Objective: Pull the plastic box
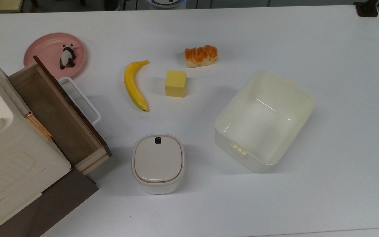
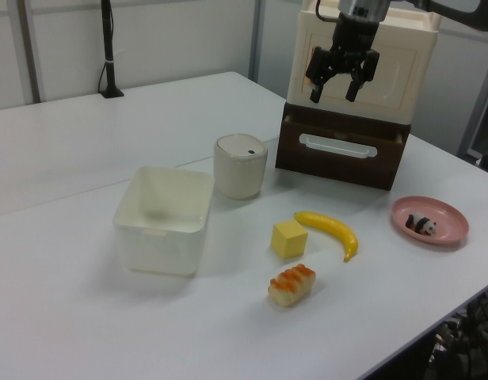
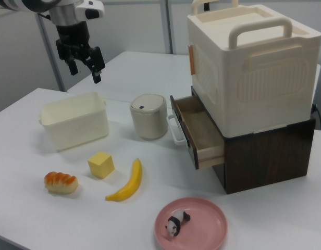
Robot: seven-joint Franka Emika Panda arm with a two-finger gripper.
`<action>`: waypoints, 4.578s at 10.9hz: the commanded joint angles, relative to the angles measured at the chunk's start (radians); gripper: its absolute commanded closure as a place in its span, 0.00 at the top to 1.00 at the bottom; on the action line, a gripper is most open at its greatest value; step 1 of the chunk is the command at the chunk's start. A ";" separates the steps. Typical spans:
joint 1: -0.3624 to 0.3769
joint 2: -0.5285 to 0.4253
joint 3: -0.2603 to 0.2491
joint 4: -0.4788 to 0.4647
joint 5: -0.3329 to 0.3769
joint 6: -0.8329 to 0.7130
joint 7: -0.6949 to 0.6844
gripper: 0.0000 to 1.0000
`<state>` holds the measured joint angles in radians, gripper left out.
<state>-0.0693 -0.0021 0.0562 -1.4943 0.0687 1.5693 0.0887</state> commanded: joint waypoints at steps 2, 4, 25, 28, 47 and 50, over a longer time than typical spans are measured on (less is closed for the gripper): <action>-0.015 -0.009 0.016 -0.011 -0.006 -0.002 0.028 1.00; -0.017 -0.010 0.014 -0.011 -0.006 -0.005 0.028 1.00; 0.104 0.204 0.137 -0.020 -0.006 0.304 -0.865 1.00; 0.181 0.312 0.137 -0.021 0.046 0.512 -0.836 1.00; 0.235 0.344 0.074 -0.182 -0.095 0.539 -0.795 1.00; 0.235 0.335 0.059 -0.204 -0.098 0.538 -0.788 1.00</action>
<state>0.1573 0.3818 0.1343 -1.6348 -0.0176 2.1185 -0.7248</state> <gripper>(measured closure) 0.000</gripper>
